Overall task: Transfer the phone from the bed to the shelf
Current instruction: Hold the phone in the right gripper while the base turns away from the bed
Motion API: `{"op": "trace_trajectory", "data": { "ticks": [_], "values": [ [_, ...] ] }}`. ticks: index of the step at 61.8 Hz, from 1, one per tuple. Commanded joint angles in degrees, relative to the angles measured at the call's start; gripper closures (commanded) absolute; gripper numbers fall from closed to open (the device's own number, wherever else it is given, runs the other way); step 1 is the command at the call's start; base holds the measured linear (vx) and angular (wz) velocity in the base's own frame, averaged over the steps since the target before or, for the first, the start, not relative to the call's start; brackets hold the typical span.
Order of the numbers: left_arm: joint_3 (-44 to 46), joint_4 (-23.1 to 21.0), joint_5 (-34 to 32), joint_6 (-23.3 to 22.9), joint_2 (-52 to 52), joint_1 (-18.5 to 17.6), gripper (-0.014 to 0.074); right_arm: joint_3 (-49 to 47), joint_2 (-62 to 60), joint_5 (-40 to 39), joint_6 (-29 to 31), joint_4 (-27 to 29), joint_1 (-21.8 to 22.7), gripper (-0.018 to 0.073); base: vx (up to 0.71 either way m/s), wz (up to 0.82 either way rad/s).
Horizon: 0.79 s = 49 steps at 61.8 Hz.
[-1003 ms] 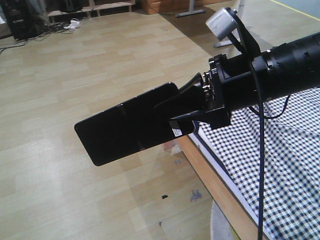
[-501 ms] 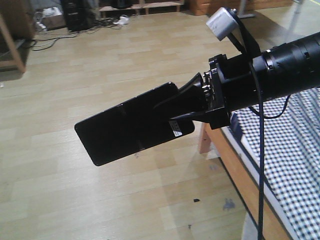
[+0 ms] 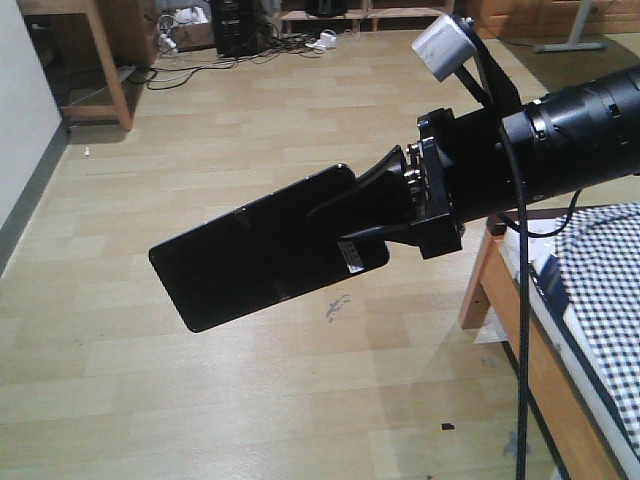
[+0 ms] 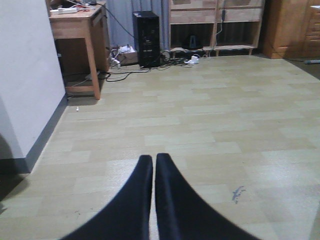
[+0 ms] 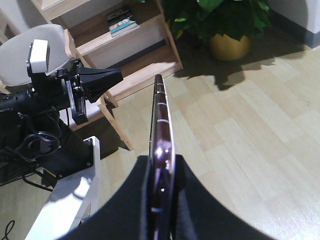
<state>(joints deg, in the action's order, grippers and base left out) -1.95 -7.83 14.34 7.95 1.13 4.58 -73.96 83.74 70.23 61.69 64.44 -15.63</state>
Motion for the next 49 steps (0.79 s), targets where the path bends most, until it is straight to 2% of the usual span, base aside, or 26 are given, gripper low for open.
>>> {"op": "trace_trajectory", "data": {
  "ticks": [1, 21, 49],
  "values": [
    [-0.2, -0.5, -4.0, -0.2, 0.3, -0.2, 0.0596, -1.5, -2.2, 3.7, 0.2, 5.3, 0.1, 0.0564, 0.09, 0.23],
    [-0.2, -0.5, -4.0, -0.2, 0.3, -0.2, 0.0596, -1.5, -2.2, 3.7, 0.2, 5.3, 0.1, 0.0564, 0.13, 0.18],
    [-0.2, -0.5, -4.0, -0.2, 0.3, -0.2, 0.0596, -1.5, -2.2, 3.7, 0.2, 5.3, 0.1, 0.0564, 0.22, 0.01]
  ]
}}
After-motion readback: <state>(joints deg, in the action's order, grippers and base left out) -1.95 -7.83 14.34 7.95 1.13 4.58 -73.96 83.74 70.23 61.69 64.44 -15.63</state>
